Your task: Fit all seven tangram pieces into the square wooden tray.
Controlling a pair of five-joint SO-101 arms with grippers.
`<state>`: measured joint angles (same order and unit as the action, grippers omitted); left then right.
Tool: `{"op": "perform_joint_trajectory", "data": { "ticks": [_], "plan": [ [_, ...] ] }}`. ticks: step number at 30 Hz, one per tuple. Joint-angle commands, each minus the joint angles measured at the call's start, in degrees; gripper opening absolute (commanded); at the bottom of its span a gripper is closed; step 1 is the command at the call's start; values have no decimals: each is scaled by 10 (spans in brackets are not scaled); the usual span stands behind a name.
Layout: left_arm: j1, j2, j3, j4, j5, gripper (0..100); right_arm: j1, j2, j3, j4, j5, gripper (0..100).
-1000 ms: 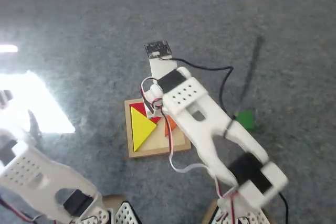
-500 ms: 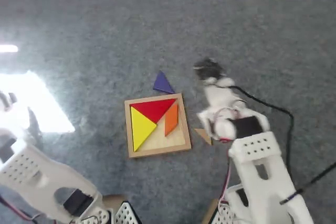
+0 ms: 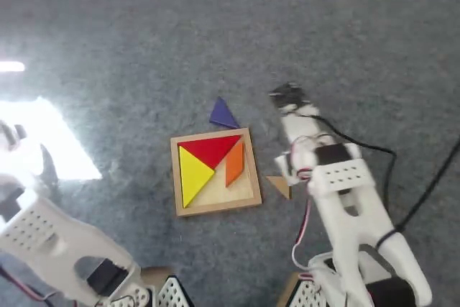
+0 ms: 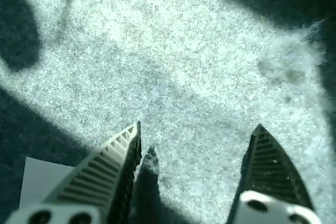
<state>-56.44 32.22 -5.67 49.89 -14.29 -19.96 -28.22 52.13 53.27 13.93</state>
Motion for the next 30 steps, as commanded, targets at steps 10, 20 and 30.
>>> {"op": "perform_joint_trajectory", "data": {
  "ticks": [10, 20, 30],
  "plan": [
    [4, -14, -10, -7, -4, 316, -93, -27, 32, 38, -15, 177],
    [3, -14, -10, -10, -4, 316, -174, -20, 69, 7, 11, 177],
    [-12, -14, -10, -8, -4, 317, -112, -20, 100, -55, 14, 177]
  ]
}}
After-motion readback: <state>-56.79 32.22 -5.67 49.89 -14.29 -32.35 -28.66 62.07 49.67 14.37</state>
